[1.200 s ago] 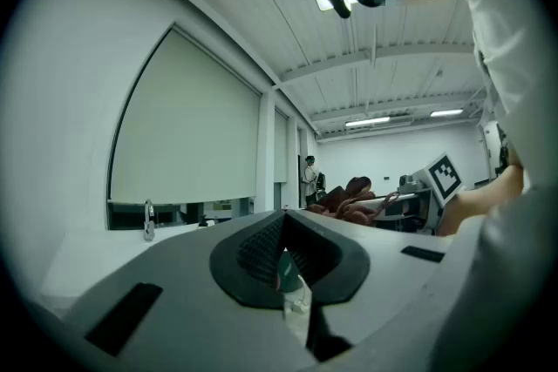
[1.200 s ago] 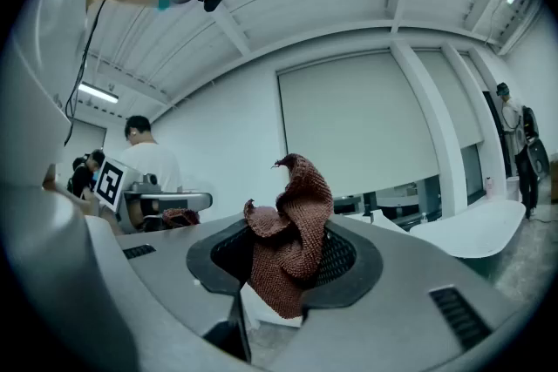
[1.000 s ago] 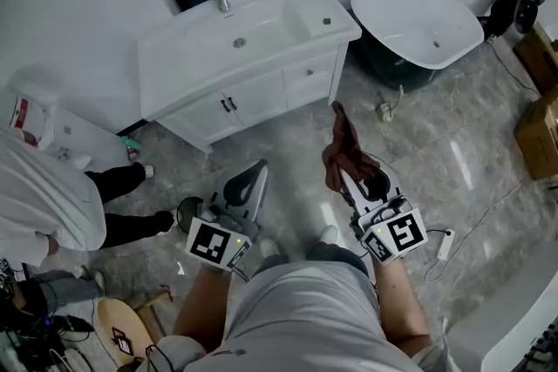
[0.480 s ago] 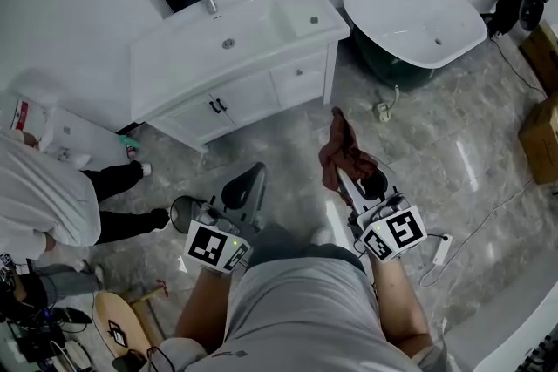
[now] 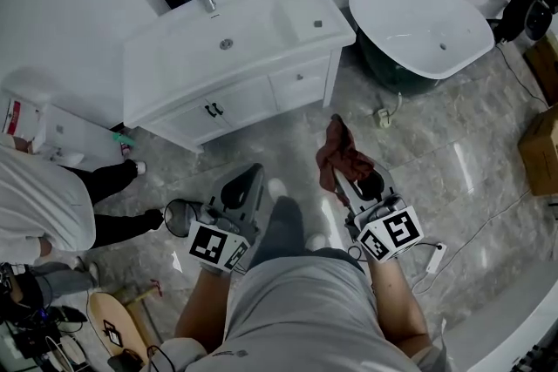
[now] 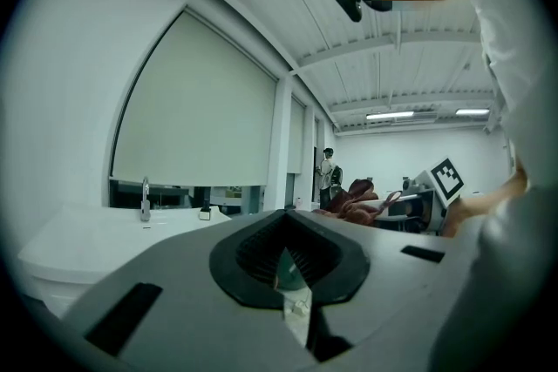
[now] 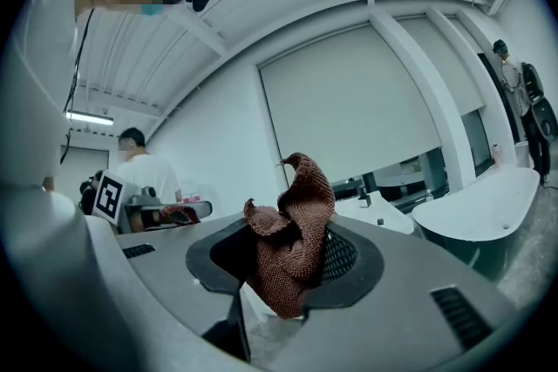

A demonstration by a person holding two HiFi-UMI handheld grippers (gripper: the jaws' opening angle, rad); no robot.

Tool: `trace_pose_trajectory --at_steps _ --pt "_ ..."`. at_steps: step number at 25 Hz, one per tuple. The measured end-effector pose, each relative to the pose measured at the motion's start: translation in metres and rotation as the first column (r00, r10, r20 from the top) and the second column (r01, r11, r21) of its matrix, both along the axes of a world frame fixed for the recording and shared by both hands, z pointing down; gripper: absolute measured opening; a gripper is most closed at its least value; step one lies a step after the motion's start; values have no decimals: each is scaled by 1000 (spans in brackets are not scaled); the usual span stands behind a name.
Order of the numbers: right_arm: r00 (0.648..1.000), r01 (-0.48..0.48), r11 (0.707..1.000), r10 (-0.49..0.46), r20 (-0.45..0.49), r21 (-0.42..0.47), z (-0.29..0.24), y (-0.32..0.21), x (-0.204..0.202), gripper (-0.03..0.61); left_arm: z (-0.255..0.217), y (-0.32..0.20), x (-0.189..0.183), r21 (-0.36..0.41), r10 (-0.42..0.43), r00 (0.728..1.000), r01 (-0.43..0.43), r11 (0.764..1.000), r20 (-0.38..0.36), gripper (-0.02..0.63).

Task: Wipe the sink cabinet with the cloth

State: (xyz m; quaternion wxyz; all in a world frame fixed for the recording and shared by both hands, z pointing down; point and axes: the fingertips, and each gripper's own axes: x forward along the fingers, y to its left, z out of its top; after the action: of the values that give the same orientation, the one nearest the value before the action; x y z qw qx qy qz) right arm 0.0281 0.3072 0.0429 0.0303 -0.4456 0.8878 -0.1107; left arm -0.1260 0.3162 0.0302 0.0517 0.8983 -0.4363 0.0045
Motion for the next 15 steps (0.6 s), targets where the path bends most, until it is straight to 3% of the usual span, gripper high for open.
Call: trace_pose_trajectory --at_steps 15 --pt "1000 12 997 -14 -27 -76 29 -184 -69 155 32 -174 -63 -71 1 999 2 997 43 11"
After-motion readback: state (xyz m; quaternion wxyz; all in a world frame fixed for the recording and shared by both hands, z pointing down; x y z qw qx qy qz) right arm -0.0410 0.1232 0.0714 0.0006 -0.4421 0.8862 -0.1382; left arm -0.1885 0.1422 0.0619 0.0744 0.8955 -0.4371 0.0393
